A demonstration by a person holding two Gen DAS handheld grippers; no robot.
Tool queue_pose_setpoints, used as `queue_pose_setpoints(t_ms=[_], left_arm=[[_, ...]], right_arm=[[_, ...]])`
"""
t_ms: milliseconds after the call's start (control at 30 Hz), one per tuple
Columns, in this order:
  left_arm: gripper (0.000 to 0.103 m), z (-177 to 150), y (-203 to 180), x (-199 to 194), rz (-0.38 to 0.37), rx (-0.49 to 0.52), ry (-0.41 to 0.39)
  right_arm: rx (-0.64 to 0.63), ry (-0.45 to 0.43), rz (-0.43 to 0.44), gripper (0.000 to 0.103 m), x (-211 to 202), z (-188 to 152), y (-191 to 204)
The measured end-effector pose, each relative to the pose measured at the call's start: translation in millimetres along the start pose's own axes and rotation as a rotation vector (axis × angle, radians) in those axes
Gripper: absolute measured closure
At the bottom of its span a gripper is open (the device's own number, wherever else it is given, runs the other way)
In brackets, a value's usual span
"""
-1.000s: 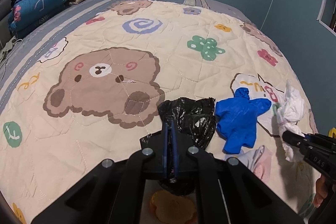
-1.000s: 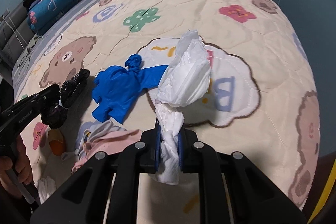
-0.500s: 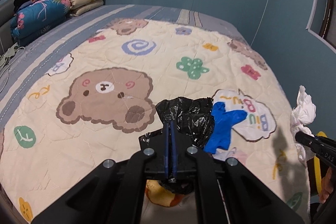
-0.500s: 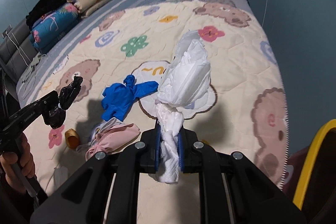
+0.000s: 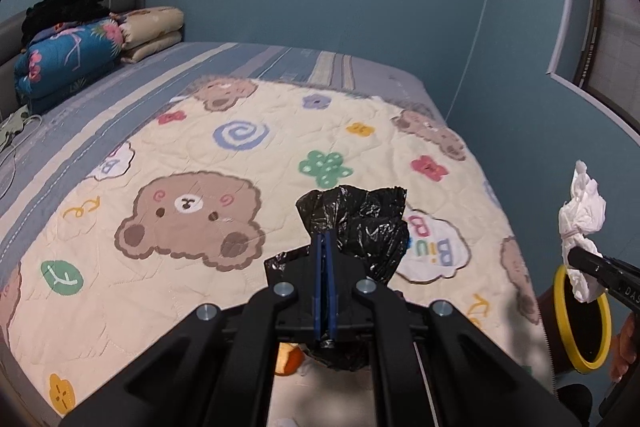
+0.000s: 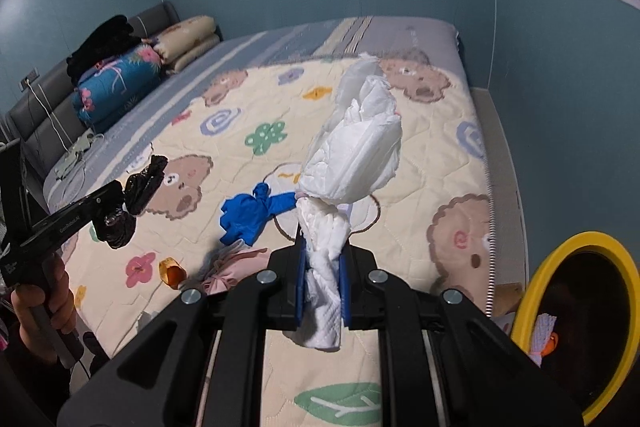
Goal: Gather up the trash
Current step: 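Lift the bag and tissue off the bed and carry them toward the yellow bin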
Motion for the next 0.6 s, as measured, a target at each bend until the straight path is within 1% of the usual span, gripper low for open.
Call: queue_pose_setpoints(t_ms=[267, 600], left_arm=[[0.101, 10, -36, -27, -0.061, 0.032, -0.037], [0.101, 14, -77, -44, -0.13, 0.061, -0.052]], right_arm=[[0.007, -0.061, -0.017, 0.09, -47, 12, -15], [0.034, -0.1, -0.053, 0.09, -85, 13, -44]])
Point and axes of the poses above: each gripper's, at about its wrist camera, not at the fingertips, and x roughly the way its jaws point, y to its left, z to its top, the point moved 5 cm from there along x, roughly the way its jaws point, and after that the axes turned 8 degrees about -y, right-handed, at the moved point
